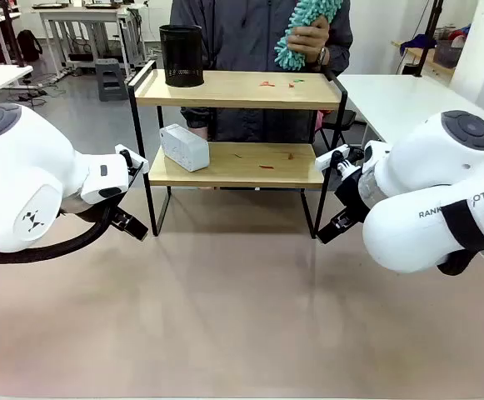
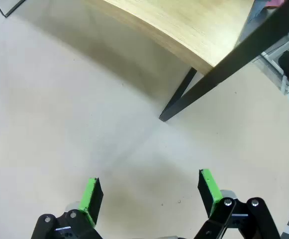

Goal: Clean the shelf.
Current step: Pick up the Duster from the human.

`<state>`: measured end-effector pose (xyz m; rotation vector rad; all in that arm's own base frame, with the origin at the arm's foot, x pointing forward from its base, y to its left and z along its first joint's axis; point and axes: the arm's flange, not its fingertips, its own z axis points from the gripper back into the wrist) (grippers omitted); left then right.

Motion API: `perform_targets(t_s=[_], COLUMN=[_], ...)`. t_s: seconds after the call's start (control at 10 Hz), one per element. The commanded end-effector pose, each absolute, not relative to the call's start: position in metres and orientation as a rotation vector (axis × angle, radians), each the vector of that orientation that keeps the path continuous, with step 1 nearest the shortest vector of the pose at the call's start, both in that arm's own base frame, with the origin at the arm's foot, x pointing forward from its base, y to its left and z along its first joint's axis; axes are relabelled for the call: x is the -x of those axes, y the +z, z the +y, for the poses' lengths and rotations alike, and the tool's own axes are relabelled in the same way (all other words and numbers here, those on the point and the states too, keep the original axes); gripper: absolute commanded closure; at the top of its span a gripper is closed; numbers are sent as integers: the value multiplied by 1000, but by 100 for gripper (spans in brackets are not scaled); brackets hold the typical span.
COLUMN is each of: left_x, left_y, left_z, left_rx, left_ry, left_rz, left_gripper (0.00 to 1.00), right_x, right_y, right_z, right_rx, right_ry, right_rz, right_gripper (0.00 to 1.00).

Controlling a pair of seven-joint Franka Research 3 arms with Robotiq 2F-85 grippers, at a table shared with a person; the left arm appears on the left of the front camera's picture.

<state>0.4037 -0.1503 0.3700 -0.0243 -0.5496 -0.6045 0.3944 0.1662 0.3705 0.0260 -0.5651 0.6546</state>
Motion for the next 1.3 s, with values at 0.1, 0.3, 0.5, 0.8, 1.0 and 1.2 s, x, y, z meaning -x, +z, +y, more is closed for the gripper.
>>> perform_targets(t_s=[0.1,0.3,0.5,0.8,1.0,1.2], left_x=[-404,-404,-404,-404,-351,-256], left_y=[370,370,370,370,411,472], left_z=[-150,-150,-150,-150,-156,-135], left_rx=[24,24,24,24,15,263], left_ry=[-605,-605,-605,-605,-717,-770], left_rz=[-550,-550,-550,-550,-622,-717], left_gripper=[0,0,0,0,0,0], right_x=[-394,-394,-394,-394,-352,-281], right_y=[371,371,371,371,418,502], right_z=[166,166,166,166,144,65], right_rx=[-26,-26,-26,-26,-88,-231], right_ry=[655,655,655,655,741,448], right_rz=[-565,-565,-565,-565,-503,-600], right_gripper=[0,0,0,0,0,0])
